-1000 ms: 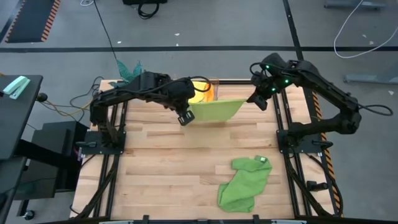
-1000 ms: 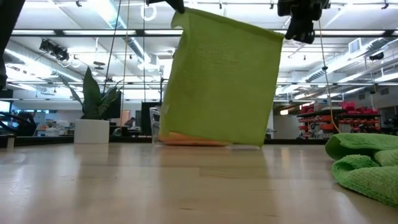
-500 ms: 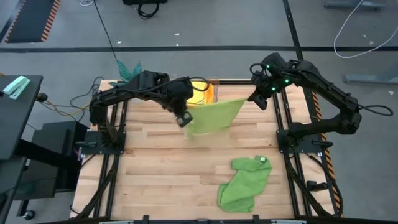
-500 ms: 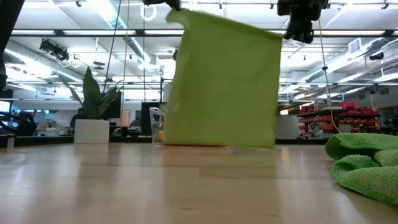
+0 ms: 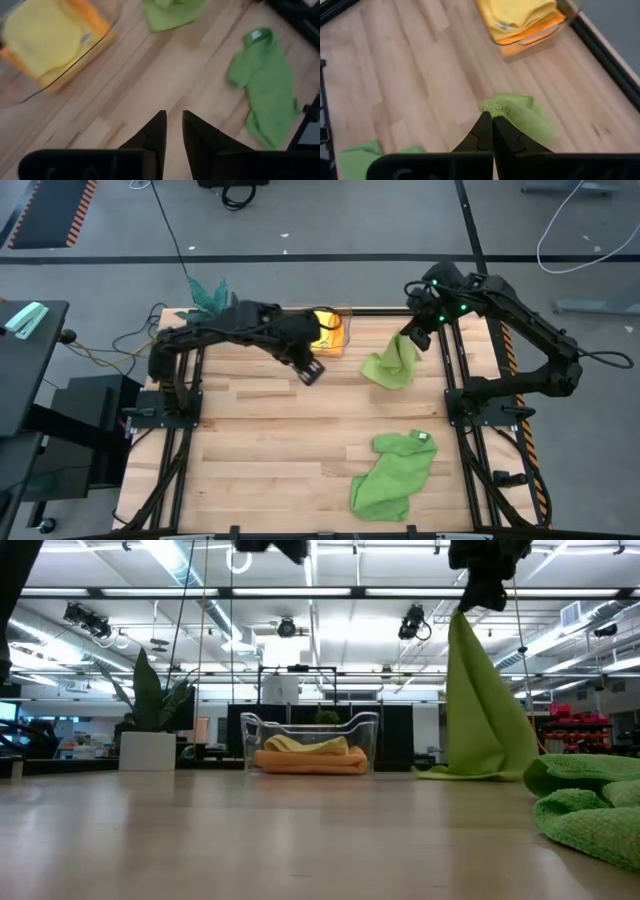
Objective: Fold microfiber towels
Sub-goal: Fold the light green towel
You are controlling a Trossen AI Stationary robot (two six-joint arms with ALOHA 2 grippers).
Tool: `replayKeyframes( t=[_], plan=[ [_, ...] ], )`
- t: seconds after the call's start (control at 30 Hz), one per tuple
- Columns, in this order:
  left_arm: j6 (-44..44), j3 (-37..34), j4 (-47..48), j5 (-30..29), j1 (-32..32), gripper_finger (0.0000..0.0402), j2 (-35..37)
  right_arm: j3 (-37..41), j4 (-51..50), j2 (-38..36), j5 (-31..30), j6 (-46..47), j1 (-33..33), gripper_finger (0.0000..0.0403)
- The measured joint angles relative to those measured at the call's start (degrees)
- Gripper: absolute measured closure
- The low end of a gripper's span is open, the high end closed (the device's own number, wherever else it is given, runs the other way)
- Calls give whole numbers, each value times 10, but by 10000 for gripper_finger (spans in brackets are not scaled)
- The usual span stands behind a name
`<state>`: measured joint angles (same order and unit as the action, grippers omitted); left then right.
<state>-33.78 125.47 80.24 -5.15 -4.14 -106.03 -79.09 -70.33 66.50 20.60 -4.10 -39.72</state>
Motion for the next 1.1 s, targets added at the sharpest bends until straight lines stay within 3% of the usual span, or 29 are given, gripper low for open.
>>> replayKeyframes(
  t=[0.2, 0.43, 0.6, 1.1],
  plan=[
    [29, -125, -147, 55, -2, 330, -41, -59, 0, 0, 4, 1, 0, 403],
    [29, -279, -288, 75, -34, 313, -35, -153, -41, 7, 3, 22, 1, 403],
    [34, -304, -450, 103, -52, 297, -34, -183, -51, 15, 3, 33, 2, 403],
    [75, -305, -531, 136, -92, 260, -34, -217, -64, 21, 4, 42, 2, 403]
  ],
)
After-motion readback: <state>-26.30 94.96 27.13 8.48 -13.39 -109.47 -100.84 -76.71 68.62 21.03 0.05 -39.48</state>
